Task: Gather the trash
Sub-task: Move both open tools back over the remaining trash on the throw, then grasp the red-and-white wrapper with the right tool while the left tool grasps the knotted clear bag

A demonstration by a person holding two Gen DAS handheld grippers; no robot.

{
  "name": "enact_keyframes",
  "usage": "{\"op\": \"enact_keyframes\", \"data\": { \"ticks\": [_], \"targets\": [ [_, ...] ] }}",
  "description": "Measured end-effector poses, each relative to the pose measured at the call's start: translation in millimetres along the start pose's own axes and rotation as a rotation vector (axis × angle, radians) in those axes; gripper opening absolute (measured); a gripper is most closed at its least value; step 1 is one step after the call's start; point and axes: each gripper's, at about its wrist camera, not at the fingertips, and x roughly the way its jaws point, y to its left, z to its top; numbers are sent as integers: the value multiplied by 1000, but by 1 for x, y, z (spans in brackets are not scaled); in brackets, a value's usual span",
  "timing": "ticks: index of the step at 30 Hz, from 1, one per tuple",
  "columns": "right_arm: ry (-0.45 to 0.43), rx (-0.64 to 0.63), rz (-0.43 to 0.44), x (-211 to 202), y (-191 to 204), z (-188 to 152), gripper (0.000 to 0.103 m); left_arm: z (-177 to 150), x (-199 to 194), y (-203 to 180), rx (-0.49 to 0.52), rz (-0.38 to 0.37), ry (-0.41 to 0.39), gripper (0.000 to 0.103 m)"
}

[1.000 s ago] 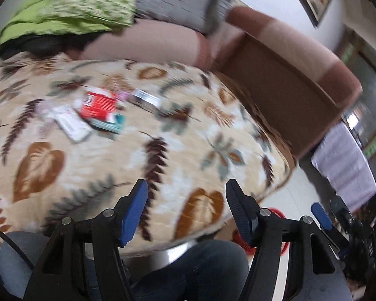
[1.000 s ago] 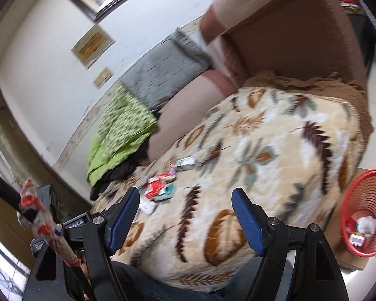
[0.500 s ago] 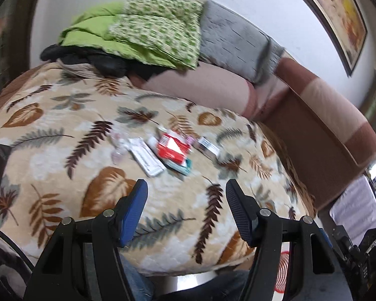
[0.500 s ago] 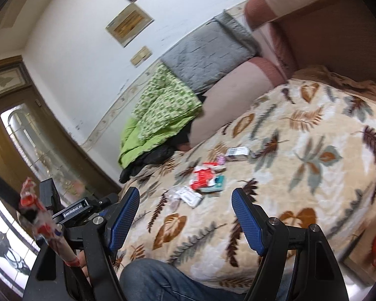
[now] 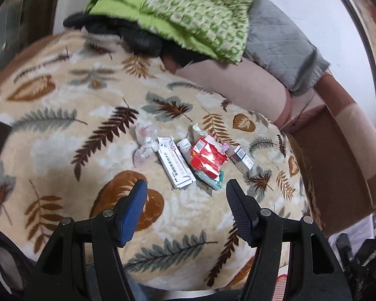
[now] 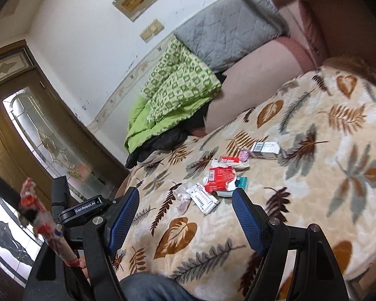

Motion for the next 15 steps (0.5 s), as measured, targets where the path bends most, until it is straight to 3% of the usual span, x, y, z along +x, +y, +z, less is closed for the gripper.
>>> {"op": "enact_keyframes", "data": {
  "ticks": [6,10,15],
  "targets": [
    [56,31,26,54,-25,19,81,22,36,14,-18,27,54,64],
    [109,57,28,100,-48,29,81,35,74,20,-29,73,132,64],
    [181,84,29,156,-75,36,81,44,112,24,-38,77,202,64]
  ]
}}
